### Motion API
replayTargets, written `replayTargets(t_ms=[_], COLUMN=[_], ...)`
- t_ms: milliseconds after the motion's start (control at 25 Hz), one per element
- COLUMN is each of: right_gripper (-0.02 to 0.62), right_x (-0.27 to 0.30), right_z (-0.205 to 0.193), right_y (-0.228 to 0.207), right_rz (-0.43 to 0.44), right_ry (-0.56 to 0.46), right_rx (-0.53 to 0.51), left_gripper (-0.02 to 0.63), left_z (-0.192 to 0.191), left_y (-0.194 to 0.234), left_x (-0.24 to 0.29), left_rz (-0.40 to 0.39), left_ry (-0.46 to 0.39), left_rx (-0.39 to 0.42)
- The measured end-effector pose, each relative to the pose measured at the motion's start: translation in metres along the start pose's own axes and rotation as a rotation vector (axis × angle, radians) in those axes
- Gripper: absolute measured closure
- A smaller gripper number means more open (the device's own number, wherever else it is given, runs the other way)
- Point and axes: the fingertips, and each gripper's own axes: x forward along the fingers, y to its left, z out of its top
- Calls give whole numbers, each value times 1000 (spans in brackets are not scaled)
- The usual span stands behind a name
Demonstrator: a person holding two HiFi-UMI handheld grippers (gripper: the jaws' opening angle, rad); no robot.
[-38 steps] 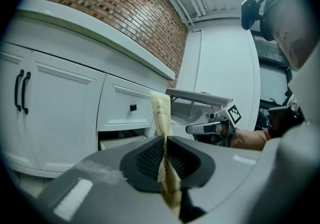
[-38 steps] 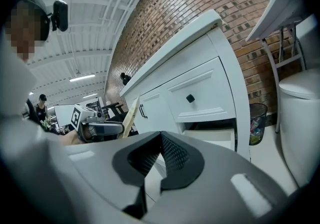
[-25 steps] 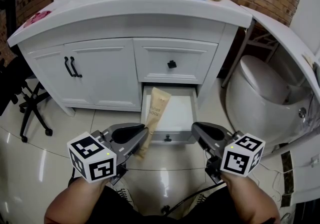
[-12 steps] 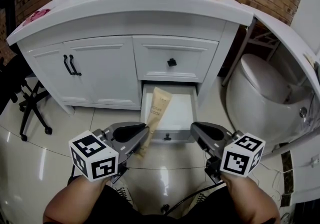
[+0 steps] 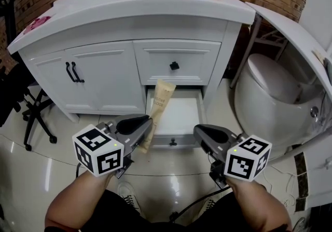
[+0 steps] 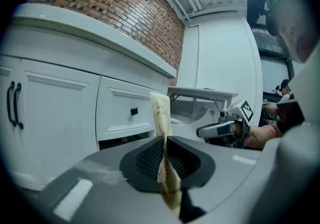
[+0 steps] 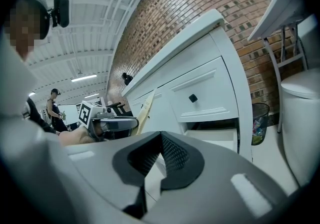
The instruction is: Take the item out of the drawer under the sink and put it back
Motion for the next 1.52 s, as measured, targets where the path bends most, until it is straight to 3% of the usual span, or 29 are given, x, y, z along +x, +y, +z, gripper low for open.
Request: replayTargets(t_ms=[200,360,640,840,1040,1360,1520], right_gripper=[592,592,592,592,592,592,592], right_x=[-4,-8,-15,-12,-10,-4,-3], right_z=[3,6,9,7,7,7,7], right_y=[-2,-10,-17,-28,-30,-27,-27], right_rz=[-4,-27,-36,-55,-55,-37,-28], right_ry=[-10,-29,-41,-42,-33,-21,-19], right_rx=[2,9,26,50,64,75,78], left_gripper=[572,572,572,572,571,564,548], left_z=[33,32,-2,-45,-84,-117,-121], left_y=[18,31,50,71,73,91,96], left_x=[19,51,119,159,186,211,216], left_rz=[60,62,33,10,-60,-64,-45], left_ry=[8,56,216,398,555,656,645], left_rx=[169,202,267,321,374,361,369])
